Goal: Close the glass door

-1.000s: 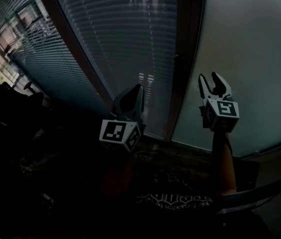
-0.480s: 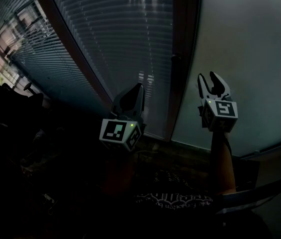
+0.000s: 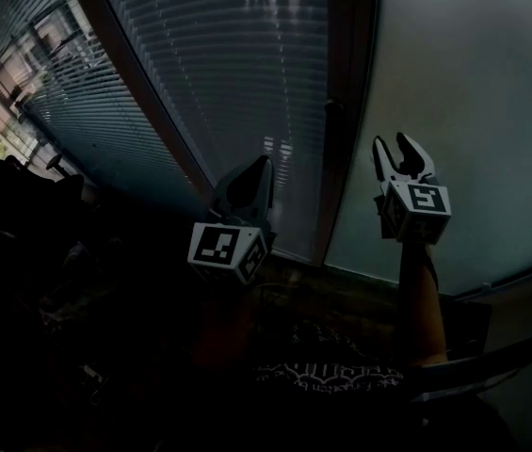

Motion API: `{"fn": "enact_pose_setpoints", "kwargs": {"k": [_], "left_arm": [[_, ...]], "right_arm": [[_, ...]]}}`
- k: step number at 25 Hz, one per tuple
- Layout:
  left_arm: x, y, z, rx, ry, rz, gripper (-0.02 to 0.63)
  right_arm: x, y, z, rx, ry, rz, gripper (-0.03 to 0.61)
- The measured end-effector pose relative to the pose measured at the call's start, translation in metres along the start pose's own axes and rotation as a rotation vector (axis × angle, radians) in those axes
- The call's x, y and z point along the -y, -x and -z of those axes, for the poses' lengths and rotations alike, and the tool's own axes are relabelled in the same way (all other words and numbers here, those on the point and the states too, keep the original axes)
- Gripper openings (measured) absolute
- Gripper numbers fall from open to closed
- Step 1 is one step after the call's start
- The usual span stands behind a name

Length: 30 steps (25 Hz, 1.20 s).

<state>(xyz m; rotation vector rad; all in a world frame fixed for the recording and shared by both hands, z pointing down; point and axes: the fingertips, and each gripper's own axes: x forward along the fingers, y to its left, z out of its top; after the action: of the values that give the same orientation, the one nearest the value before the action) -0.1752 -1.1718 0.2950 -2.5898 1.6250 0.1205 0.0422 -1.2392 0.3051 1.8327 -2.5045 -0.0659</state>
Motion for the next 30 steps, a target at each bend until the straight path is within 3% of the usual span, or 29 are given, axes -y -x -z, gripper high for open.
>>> {"fn": "enact_pose_setpoints", "kwargs": {"k": [6, 9, 11, 21, 30], "left_arm": [[0.006, 0.005, -0.004, 0.018, -0.011, 0.014, 0.002], [0.01, 0.009, -0.007, 0.021, -0.008, 0.018, 0.002], [0.012, 0.011, -0.01, 0.025, -0.015, 0.021, 0.002], [0.028, 0.031, -0.019, 0.034, -0.006, 0.027, 0.002], [0.051, 0.064, -0.029, 0.041, -0.015, 0.048, 0.002]], "right_arm": [[-0.008, 0.019, -0.022, 0.062, 0.04, -0.002, 0.169], [-0.008, 0.034, -0.036, 0.109, 0.055, 0.031, 0.03], [-0.009, 0.044, -0.044, 0.137, 0.048, 0.037, 0.005], [-0.027, 0.094, -0.053, 0.169, 0.06, 0.018, 0.003], [-0.038, 0.146, -0.06, 0.191, 0.084, 0.058, 0.002]]}}
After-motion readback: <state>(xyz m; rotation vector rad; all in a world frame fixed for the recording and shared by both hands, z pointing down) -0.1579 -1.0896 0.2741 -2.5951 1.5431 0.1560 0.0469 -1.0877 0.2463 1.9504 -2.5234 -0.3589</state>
